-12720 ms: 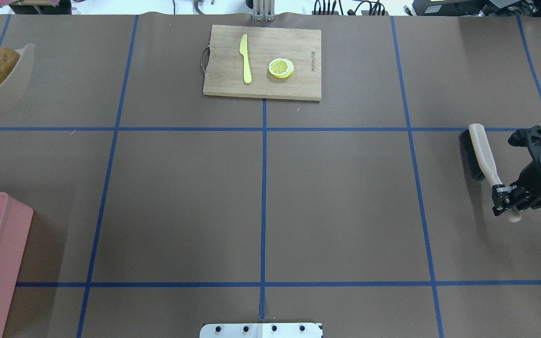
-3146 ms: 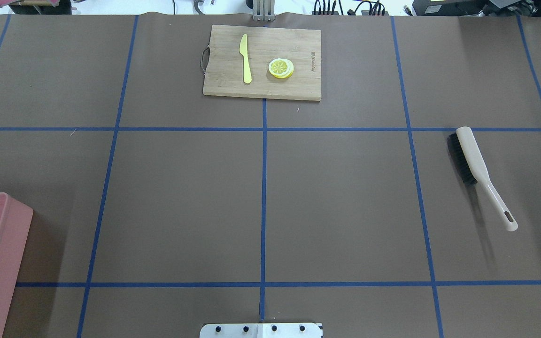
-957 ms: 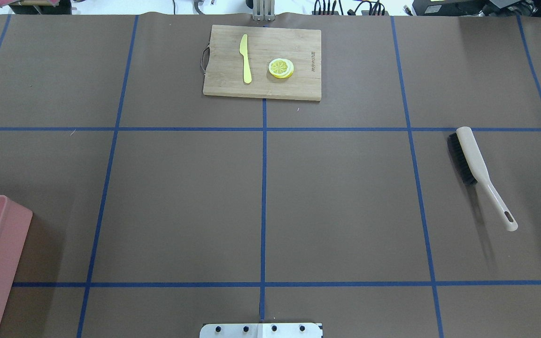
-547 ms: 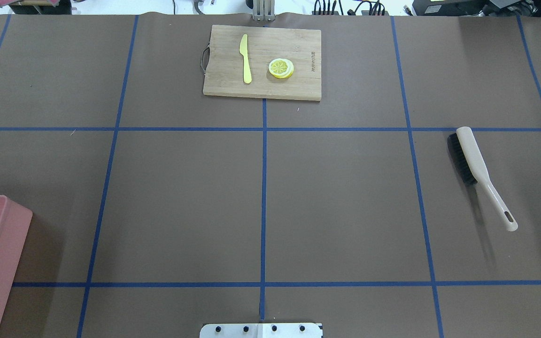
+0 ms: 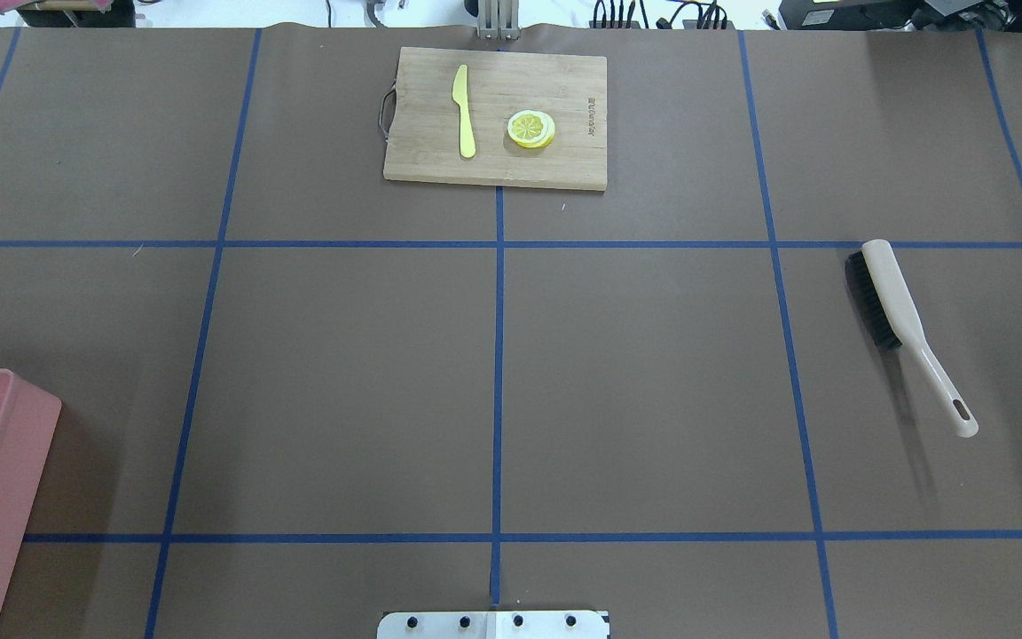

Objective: Sweep and dump trash into bin
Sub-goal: 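Tilt the white dustpan with the left gripper to pour produce into the pink bin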

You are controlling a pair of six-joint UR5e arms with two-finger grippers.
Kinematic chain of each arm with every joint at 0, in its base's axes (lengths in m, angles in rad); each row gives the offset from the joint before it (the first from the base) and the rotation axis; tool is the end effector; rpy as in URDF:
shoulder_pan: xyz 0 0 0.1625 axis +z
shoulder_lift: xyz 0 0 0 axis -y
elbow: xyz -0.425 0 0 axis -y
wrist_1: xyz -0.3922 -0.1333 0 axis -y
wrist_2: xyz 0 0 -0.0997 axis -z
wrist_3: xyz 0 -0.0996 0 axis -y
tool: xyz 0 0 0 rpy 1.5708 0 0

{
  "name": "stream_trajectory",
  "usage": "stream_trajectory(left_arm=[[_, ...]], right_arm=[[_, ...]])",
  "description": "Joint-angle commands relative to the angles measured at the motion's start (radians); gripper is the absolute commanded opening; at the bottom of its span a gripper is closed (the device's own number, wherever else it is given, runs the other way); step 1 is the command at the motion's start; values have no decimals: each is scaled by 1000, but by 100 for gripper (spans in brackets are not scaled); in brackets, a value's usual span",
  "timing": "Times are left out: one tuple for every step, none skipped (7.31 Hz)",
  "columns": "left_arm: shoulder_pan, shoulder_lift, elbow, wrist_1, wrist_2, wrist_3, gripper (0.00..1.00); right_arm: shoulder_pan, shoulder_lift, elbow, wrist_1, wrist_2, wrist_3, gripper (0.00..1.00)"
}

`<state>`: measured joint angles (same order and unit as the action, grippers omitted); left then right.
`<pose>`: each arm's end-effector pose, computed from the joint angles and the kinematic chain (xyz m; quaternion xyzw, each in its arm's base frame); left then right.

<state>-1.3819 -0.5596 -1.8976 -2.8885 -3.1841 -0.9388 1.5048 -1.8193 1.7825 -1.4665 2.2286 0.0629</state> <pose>-0.0291 -0.0275 0.5736 -0.1846 0.6950 -0.0316 0.6942 0.0464 -0.3961 0.6608 0.0111 -0.3242 -0.0124 0.9458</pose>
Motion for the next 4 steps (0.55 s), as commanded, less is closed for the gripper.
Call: stream_trajectory(left_arm=[[-35, -14, -26, -2, -5, 21, 0], [-54, -20, -31, -3, -5, 35, 0], [-60, -19, -35, -3, -5, 60, 0], [-72, -19, -49, -2, -5, 57, 0]], right_arm=[[0, 0, 0, 0, -3, 0, 100], [0, 0, 0, 2, -3, 0, 100], [0, 0, -2, 0, -3, 0, 100], [0, 0, -5, 2, -1, 0, 100]])
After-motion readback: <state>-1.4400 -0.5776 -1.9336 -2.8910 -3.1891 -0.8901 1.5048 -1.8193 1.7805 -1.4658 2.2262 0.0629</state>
